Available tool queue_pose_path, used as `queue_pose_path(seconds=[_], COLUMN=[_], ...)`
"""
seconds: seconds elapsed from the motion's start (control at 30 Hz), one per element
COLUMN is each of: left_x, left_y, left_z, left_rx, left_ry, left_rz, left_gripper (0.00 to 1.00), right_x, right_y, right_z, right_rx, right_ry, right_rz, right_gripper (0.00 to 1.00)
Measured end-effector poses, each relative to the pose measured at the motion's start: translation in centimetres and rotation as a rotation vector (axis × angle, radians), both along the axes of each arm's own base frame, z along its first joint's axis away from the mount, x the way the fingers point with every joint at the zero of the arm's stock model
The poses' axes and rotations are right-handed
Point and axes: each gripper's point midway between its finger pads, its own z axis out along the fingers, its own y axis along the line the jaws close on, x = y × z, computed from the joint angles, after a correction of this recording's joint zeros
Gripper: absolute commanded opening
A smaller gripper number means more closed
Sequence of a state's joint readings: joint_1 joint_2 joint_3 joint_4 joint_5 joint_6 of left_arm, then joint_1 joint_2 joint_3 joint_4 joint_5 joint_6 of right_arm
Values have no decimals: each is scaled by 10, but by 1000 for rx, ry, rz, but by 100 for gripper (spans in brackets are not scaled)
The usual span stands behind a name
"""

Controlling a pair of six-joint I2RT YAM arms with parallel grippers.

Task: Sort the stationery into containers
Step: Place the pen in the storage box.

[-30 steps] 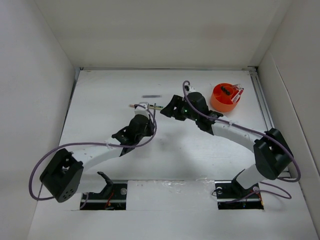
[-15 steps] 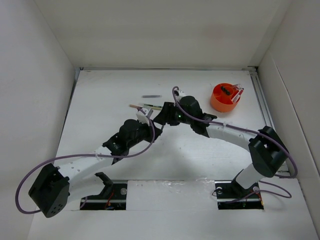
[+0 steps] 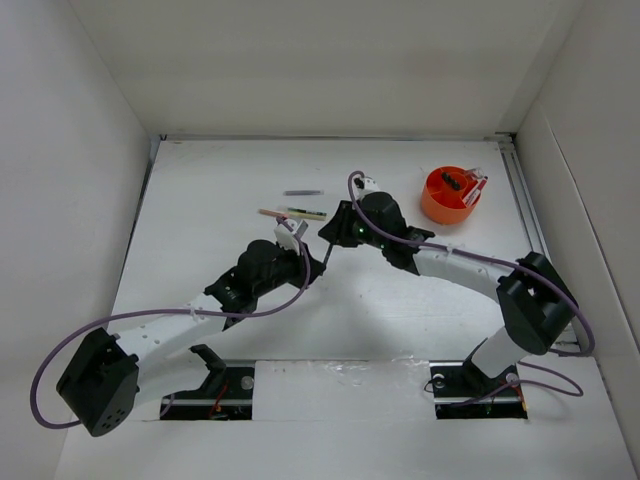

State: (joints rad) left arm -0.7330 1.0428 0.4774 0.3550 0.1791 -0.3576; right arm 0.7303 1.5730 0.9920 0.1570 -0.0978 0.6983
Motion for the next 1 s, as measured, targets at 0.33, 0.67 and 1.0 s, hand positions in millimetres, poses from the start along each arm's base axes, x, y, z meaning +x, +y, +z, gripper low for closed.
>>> queue_pose_path(seconds=[0.33,0.67,1.0], left_x=[1,-2,-1], left_y=[-1,8,39], left_z=[1,9,35], left_rx=[-3,-27,-108], left_ry=[-14,-60,-172], left_rz=[-7,20,161], left_gripper=[19,47,54], right_x=[3,27,60], right_y=[-3,-28,-76], right_z=[7,2,7], right_rx=[56,14,-17], right_ry=[13,-17,-34], right_rz=[-42,-148,-330], right_gripper=[0,0,0])
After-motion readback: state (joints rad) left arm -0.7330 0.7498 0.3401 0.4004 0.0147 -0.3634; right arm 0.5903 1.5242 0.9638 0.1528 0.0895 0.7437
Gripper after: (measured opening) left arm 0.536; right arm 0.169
